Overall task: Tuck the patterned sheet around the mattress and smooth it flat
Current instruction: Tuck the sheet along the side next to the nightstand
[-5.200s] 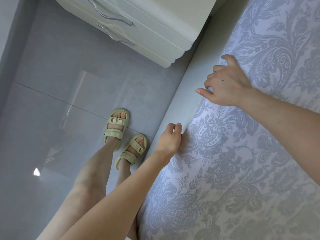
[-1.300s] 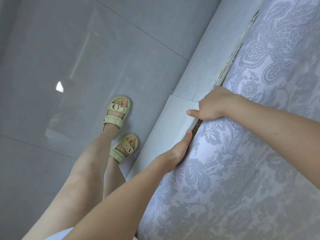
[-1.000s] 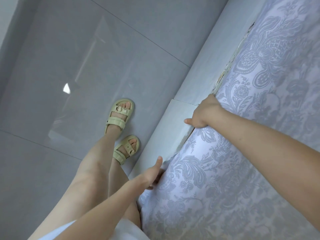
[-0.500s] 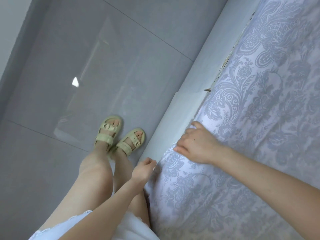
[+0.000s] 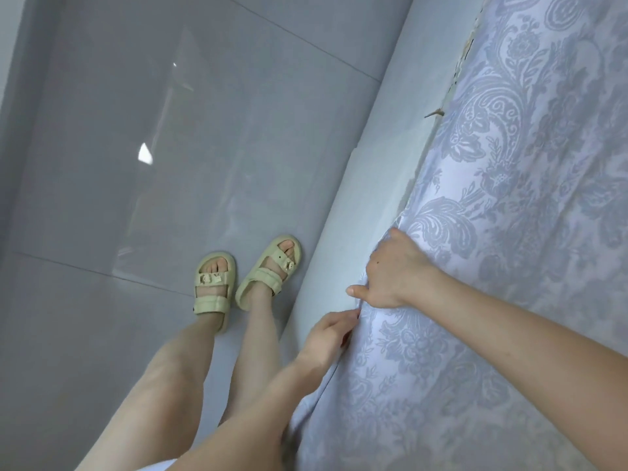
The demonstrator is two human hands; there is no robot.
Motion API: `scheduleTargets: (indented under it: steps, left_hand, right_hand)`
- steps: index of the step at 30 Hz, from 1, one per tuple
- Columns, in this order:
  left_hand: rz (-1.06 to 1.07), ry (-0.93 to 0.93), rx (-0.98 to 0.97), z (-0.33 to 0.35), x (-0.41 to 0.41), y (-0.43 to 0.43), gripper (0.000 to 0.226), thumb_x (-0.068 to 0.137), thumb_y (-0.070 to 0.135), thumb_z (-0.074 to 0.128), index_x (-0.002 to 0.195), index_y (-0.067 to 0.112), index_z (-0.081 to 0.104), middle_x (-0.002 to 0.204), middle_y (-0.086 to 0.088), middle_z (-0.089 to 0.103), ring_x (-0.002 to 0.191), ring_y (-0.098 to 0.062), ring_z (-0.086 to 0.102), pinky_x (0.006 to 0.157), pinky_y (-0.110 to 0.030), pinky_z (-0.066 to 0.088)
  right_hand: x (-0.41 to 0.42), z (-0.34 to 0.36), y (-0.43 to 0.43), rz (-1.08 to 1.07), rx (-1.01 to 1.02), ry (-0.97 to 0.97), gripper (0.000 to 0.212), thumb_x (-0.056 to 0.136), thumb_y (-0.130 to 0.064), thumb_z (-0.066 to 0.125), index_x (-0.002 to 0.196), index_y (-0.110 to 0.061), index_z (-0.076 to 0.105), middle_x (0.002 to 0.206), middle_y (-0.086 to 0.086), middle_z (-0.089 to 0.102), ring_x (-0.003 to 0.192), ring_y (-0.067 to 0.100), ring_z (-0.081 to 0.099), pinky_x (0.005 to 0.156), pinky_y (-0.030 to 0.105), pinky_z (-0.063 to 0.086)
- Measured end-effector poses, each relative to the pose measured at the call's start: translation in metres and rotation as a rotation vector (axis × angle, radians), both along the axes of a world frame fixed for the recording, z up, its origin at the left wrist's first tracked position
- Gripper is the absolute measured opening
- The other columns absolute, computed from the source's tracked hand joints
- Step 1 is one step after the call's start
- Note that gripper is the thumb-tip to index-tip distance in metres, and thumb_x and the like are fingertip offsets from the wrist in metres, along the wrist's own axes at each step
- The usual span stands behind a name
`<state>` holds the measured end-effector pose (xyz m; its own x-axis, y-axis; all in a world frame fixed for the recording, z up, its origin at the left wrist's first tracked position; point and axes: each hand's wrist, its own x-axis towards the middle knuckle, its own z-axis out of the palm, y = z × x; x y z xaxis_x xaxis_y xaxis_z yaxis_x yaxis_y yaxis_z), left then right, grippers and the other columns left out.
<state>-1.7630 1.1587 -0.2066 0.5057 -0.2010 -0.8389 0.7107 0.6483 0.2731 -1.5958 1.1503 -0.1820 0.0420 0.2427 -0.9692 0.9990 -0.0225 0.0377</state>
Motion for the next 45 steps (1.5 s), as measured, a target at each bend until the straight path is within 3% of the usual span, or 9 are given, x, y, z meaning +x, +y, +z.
scheduleTargets:
  steps: [4, 7, 13, 19, 22, 26, 32, 37, 45]
  left_hand:
    - [-0.003, -0.016, -0.100, -0.001, -0.010, -0.007, 0.032, 0.075, 0.047, 0.047, 0.092, 0.021, 0.055, 0.090, -0.001, 0.051, 0.085, -0.014, 0.046, 0.080, -0.022, 0.035]
    - [-0.045, -0.025, -0.161, -0.001, -0.009, -0.020, 0.040, 0.099, 0.047, 0.029, 0.109, 0.029, 0.064, 0.100, 0.018, 0.068, 0.093, 0.007, 0.061, 0.084, -0.007, 0.041]
    - [-0.130, -0.010, -0.217, -0.014, 0.011, -0.038, 0.076, 0.075, 0.086, 0.012, 0.126, 0.046, 0.053, 0.123, 0.012, 0.063, 0.118, -0.009, 0.056, 0.108, -0.036, 0.037]
    - [0.042, 0.065, 0.006, -0.013, -0.016, -0.029, 0.060, 0.099, 0.053, 0.014, 0.100, 0.028, 0.068, 0.094, 0.011, 0.069, 0.093, -0.007, 0.062, 0.085, -0.020, 0.043]
    - [0.173, 0.066, 0.047, -0.008, -0.027, -0.036, 0.048, 0.102, 0.042, 0.020, 0.093, 0.030, 0.066, 0.099, 0.011, 0.070, 0.100, -0.008, 0.063, 0.084, -0.017, 0.044]
    - [0.061, 0.062, -0.024, -0.005, -0.018, -0.049, 0.051, 0.099, 0.051, 0.019, 0.103, 0.035, 0.067, 0.102, 0.012, 0.071, 0.096, -0.002, 0.065, 0.077, -0.017, 0.044]
    - [0.002, 0.112, 0.015, -0.012, -0.022, -0.046, 0.053, 0.097, 0.056, 0.021, 0.087, 0.032, 0.066, 0.088, 0.012, 0.069, 0.083, -0.003, 0.063, 0.070, -0.015, 0.042]
    - [0.110, 0.175, 0.221, -0.011, -0.061, -0.041, 0.044, 0.100, 0.040, 0.033, 0.100, 0.013, 0.067, 0.105, -0.005, 0.070, 0.102, -0.021, 0.063, 0.095, -0.030, 0.047]
    - [-0.180, 0.234, 0.352, -0.014, -0.148, -0.051, 0.043, 0.098, 0.045, 0.034, 0.080, 0.032, 0.071, 0.113, 0.012, 0.063, 0.114, -0.009, 0.051, 0.107, -0.033, 0.032]
  right_hand:
    - [-0.017, -0.005, -0.004, 0.026, -0.125, -0.019, 0.074, 0.093, -0.063, 0.008, 0.132, -0.018, 0.051, 0.141, 0.005, 0.048, 0.136, 0.021, 0.033, 0.111, 0.040, 0.011]
    - [-0.022, -0.003, -0.007, 0.022, -0.142, -0.009, 0.076, 0.093, -0.063, 0.005, 0.131, -0.018, 0.053, 0.140, 0.004, 0.049, 0.134, 0.019, 0.036, 0.111, 0.038, 0.017]
    - [-0.015, 0.000, -0.014, -0.091, 0.070, 0.034, 0.080, 0.091, -0.066, 0.004, 0.105, -0.019, 0.067, 0.118, 0.005, 0.064, 0.115, 0.018, 0.052, 0.102, 0.034, 0.028]
    - [-0.014, -0.002, -0.008, -0.141, 0.085, 0.014, 0.071, 0.094, -0.063, 0.007, 0.092, -0.018, 0.062, 0.119, 0.008, 0.062, 0.116, 0.024, 0.050, 0.098, 0.034, 0.030]
    - [-0.016, -0.002, -0.015, -0.164, 0.271, 0.008, 0.058, 0.097, -0.057, 0.014, 0.072, -0.019, 0.049, 0.099, 0.010, 0.068, 0.099, 0.026, 0.060, 0.096, 0.037, 0.034]
    - [-0.005, -0.007, -0.044, -0.021, 0.833, -0.125, 0.064, 0.089, -0.048, 0.025, 0.060, -0.009, 0.066, 0.056, 0.009, 0.064, 0.061, 0.028, 0.061, 0.089, 0.043, 0.038]
    - [0.003, -0.026, -0.062, 0.023, 0.984, -0.034, 0.055, 0.090, -0.043, 0.038, 0.056, -0.012, 0.067, 0.052, 0.001, 0.059, 0.060, 0.026, 0.055, 0.089, 0.043, 0.038]
    - [0.004, -0.036, -0.065, 0.014, 1.047, -0.029, 0.051, 0.091, -0.041, 0.040, 0.057, -0.014, 0.067, 0.054, -0.001, 0.057, 0.059, 0.025, 0.051, 0.084, 0.039, 0.032]
    - [-0.051, -0.013, -0.067, -0.174, 0.854, 0.147, 0.052, 0.088, -0.047, 0.031, 0.057, -0.020, 0.062, 0.057, -0.002, 0.063, 0.060, 0.023, 0.057, 0.080, 0.039, 0.038]
